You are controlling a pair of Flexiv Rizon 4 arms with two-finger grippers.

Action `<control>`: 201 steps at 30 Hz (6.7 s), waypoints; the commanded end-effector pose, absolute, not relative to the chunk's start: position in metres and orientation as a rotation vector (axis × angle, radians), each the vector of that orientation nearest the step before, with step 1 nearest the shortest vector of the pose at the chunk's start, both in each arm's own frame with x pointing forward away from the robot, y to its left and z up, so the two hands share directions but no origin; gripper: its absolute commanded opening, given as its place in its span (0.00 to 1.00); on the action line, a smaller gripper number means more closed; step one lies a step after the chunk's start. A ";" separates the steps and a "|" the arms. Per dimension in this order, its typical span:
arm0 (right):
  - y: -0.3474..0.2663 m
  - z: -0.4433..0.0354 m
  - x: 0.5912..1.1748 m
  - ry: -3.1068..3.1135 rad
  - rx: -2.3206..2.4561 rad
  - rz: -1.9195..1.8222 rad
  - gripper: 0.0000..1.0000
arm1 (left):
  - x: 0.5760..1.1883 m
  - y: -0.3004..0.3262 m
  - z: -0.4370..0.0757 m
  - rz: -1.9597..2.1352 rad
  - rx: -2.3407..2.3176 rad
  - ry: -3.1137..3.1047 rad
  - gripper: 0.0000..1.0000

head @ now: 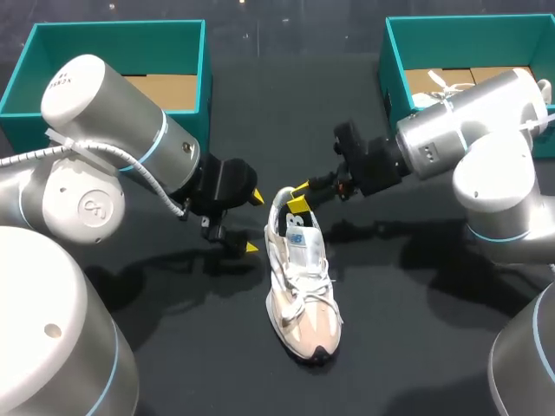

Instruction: Take the shoe out of the shoebox, open the shoe tongue, remove and reinsert the insole, then place the shoe into the shoebox

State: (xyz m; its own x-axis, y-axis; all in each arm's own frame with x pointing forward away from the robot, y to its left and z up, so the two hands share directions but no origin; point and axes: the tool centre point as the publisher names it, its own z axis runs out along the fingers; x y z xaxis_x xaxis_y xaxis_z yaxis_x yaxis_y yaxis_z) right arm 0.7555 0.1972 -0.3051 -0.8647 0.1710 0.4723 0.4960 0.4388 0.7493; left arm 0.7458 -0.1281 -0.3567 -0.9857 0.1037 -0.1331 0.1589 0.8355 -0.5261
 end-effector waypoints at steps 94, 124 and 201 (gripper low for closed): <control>0.094 -0.245 0.768 -2.834 -1.337 -0.443 0.00 | 0.779 0.010 -0.295 -0.555 0.715 2.956 1.00; 0.132 -0.256 0.749 -2.829 -1.665 -0.253 0.00 | 0.787 0.034 -0.295 -0.482 0.689 2.965 1.00; 0.197 -0.376 0.742 -2.641 -2.359 -0.083 0.00 | 0.787 0.034 -0.295 -0.482 0.689 2.965 1.00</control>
State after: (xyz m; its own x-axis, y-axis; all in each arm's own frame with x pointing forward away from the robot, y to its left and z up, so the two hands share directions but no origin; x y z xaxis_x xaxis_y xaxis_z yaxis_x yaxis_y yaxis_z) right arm 0.7416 0.1896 -0.3634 -0.0761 0.9645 -0.2531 0.9432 0.1519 0.2954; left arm 0.7881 0.0335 -0.2959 -0.8985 0.4204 -0.1263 0.4388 0.8507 -0.2896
